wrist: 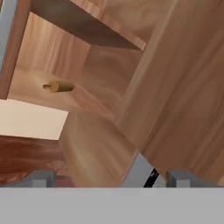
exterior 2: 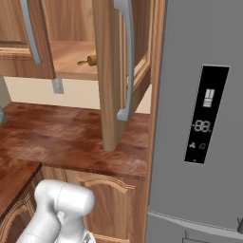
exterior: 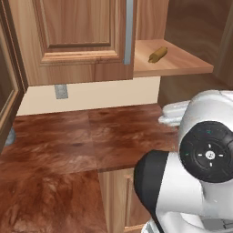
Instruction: Open the cabinet, retrieve the rolling pin, and place it next to the meat on the cutting board to prepare for tenderizing.
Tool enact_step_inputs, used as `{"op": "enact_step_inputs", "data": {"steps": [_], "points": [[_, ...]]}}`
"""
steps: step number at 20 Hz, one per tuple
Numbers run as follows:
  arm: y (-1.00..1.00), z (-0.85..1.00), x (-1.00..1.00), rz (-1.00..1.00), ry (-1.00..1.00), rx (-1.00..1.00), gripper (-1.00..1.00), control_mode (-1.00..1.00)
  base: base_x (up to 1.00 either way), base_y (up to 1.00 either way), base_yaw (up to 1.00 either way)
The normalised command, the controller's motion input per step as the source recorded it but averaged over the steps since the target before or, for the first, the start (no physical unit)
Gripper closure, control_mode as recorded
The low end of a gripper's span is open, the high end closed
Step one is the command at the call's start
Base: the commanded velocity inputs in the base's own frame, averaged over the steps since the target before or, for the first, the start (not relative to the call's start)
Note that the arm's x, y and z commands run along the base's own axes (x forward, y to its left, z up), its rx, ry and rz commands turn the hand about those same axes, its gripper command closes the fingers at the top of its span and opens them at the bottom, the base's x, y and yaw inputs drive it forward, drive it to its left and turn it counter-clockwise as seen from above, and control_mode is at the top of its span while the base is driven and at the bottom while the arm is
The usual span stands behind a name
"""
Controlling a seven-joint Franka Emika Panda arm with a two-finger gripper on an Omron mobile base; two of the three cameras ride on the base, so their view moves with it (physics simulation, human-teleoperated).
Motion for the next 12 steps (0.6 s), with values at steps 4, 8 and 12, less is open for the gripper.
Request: {"op": "enact_step_inputs", "data": {"steps": [4,8,12], "points": [[0.26,0.17,0.35,0.33,-0.31,0.22,-1.0,-1.0,0.0,0.0,0.0],[0.22,0.28,0.39,0.27,-0.38,0.13,-1.0,-1.0,0.0,0.0,0.0],[0.25,0.16,0.47,0.24,-0.33,0.11,-1.0,-1.0,0.0,0.0,0.0]]}}
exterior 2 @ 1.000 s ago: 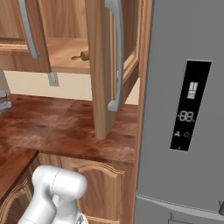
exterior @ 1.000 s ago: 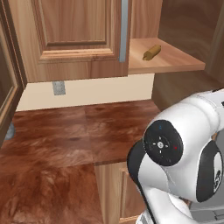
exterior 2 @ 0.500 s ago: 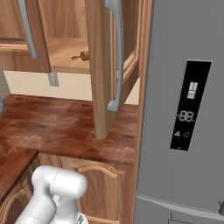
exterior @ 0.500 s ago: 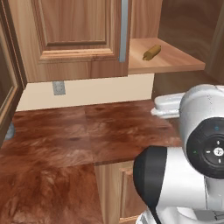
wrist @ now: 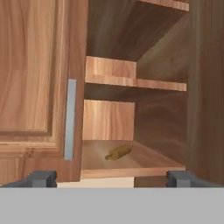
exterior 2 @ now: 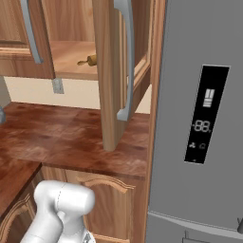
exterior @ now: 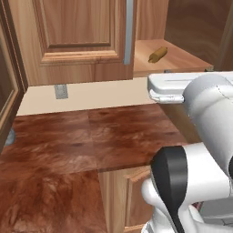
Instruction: Open the cabinet, retrieve the rolling pin, and place it next to the meat on the cutting board to prepare for tenderizing.
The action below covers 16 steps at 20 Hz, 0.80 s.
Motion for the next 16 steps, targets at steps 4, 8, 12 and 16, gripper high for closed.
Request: {"op": "enact_step_inputs", "data": {"steps": [4,8,12,16], "points": [[0.18,0.0,0.61,0.15,-0.24,0.13,-1.0,-1.0,0.0,0.0,0.0],[0.19,0.01,0.61,0.08,-0.15,0.12,-1.0,-1.0,0.0,0.0,0.0],[0.16,0.0,0.71,0.03,0.04,0.05,-1.0,-1.0,0.0,0.0,0.0],[0.18,0.0,0.76,0.0,0.19,-0.01,-1.0,-1.0,0.0,0.0,0.0]]}}
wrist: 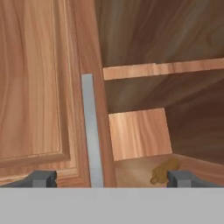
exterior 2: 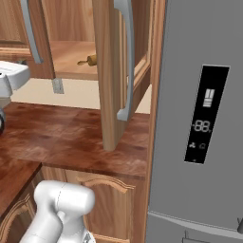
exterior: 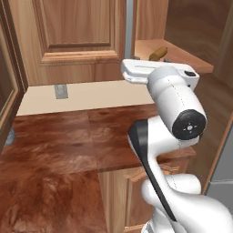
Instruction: Open the cabinet, retrieve the rolling pin, and place it next to the meat on the cutting board to prepare for tenderizing.
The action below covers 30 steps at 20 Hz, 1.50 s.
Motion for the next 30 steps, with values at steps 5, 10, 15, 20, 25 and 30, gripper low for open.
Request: {"op": "enact_step_inputs", "data": {"steps": [5,10,15,20,25,30], "points": [[0.3,-0.03,0.84,0.0,0.12,0.0,-1.0,-1.0,0.0,0.0,0.0],[0.16,-0.14,0.61,0.03,0.03,0.0,-1.0,-1.0,0.0,0.0,0.0],[0.04,-0.13,0.54,0.07,0.0,0.0,-1.0,-1.0,0.0,0.0,0.0],[0.03,-0.09,0.6,0.09,0.0,0.0,-1.0,-1.0,0.0,0.0,0.0],[0.17,-0.1,0.71,0.06,0.0,0.0,1.0,-1.0,0.0,0.0,0.0],[0.21,-0.12,0.72,0.05,0.0,0.0,1.0,-1.0,0.0,0.0,0.0]]}}
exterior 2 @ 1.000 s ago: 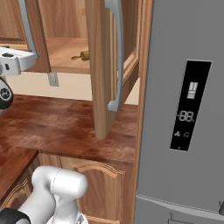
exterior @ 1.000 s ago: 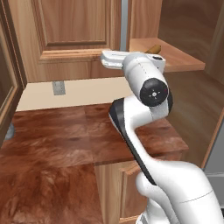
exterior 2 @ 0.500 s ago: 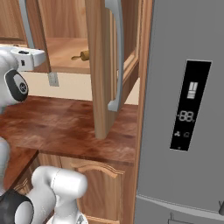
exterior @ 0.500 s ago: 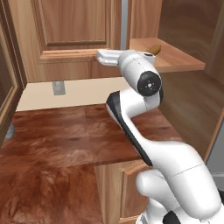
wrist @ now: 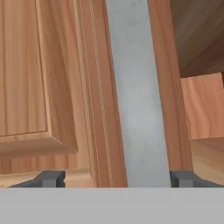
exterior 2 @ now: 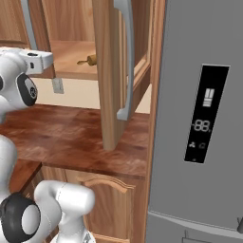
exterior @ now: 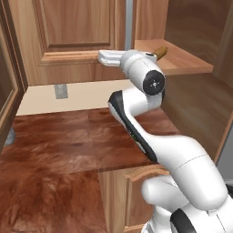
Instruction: Open the cabinet, retrieve the rolling pin, and place it next to the meat on the cutting board to prepare for tenderizing.
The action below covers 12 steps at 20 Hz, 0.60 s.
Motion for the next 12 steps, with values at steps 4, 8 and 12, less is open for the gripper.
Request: {"op": "enact_step_inputs", "data": {"steps": [4,8,12], "points": [[0.22,-0.12,0.54,0.05,0.0,0.0,1.0,-1.0,0.0,0.0,0.0],[0.48,-0.02,-0.01,0.02,0.0,-0.06,1.0,-1.0,0.0,0.0,0.0],[0.48,-0.02,-0.43,0.08,-0.05,-0.07,1.0,-1.0,0.0,0.0,0.0]]}}
